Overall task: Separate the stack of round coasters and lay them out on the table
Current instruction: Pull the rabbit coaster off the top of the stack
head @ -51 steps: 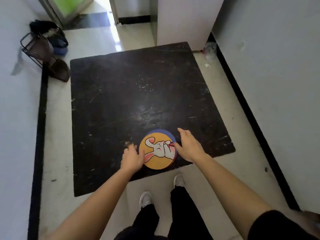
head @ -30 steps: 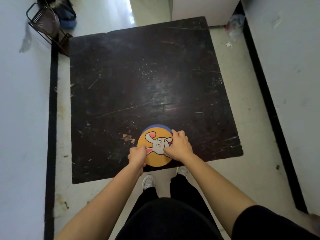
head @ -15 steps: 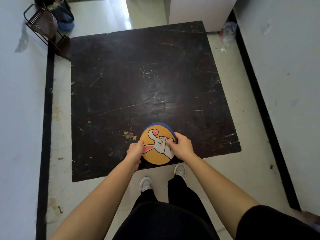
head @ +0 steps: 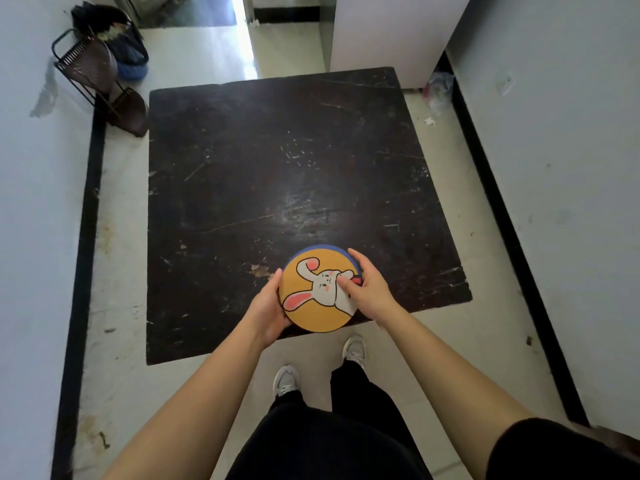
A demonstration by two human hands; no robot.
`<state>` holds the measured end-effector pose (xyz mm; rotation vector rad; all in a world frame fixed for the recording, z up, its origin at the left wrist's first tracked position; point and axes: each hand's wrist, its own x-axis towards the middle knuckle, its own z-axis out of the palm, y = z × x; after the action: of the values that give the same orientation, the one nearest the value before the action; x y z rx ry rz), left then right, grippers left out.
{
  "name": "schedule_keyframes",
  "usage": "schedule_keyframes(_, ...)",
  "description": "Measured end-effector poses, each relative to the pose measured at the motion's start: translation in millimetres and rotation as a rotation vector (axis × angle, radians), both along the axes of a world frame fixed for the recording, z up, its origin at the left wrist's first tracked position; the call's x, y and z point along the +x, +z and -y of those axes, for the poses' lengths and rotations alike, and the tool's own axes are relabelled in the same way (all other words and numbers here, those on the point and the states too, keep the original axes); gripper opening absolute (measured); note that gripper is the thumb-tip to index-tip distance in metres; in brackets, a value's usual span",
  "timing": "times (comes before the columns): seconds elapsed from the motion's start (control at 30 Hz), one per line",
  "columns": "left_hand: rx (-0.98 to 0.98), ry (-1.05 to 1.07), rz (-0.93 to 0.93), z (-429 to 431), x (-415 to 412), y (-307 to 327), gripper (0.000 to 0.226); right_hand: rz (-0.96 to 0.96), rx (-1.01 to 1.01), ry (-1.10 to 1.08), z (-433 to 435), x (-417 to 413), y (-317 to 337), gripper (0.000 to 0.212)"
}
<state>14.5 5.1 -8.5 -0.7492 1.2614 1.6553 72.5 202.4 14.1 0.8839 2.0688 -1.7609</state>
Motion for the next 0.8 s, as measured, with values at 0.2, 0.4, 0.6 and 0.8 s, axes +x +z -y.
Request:
schedule_keyframes(0.2, -0.039, 0.035, -0.002, 2.4, 7.0, 2.0, 0.060, -0.109, -0.423, -0.114, 8.6, -11.3, 28.2, 0.055)
schedule_keyframes(0.4, 0.432, 0.195, 0.058, 2.0, -8.4, 21.1, 0.091, -0.067, -0.282, 0.037, -2.0, -10.5, 33.5, 0.056)
schedule_keyframes(0.6, 0.328, 0.036, -0.040, -4.0, -15.7, 31.4, 0.070, -0.001, 0.145, 0.140, -1.0, -11.9, 23.5, 0.063)
schedule_keyframes(0.8, 0.246, 0.068, -0.028, -0.7, -8.9, 28.6, 0.064, 0.048, 0.231, 0.073, 0.0, -19.2, 22.8, 0.057)
